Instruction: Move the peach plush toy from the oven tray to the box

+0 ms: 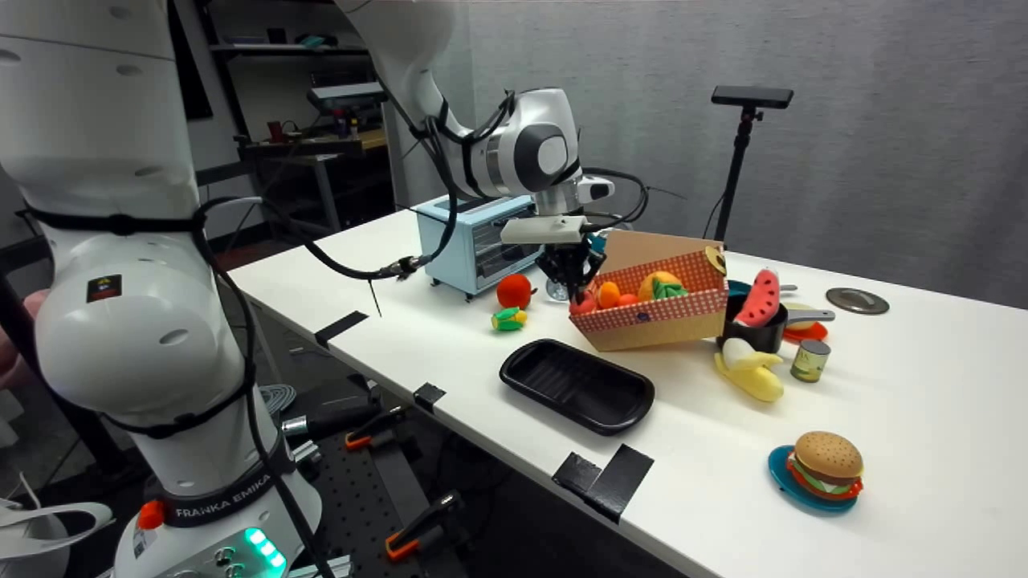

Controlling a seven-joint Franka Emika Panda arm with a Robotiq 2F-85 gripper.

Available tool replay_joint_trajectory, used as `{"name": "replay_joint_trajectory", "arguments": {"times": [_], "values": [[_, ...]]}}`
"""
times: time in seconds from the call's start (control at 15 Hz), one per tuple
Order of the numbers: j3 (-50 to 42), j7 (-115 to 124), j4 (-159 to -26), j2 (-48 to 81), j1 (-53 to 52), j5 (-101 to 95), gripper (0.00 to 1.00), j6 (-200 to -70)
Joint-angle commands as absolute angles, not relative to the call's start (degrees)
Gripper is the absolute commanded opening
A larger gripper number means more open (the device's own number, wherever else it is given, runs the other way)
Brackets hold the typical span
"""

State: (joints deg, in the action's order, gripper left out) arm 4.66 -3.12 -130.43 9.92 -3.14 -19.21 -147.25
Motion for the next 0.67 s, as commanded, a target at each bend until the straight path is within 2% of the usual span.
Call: {"name": "replay_joint_trajectory", "arguments": {"times": [0.0, 0.4, 0.47, 0.6], "values": [[3.1, -0.3, -128.5, 11.8, -4.8, -22.1, 0.02, -147.3], [2.2, 2.5, -127.7, 12.4, -5.7, -23.6, 0.02, -146.8], [2.3, 2.9, -127.6, 12.5, -5.8, -23.2, 0.34, -146.0], [2.3, 3.2, -127.5, 12.5, -5.8, -23.0, 0.42, -145.5]]}}
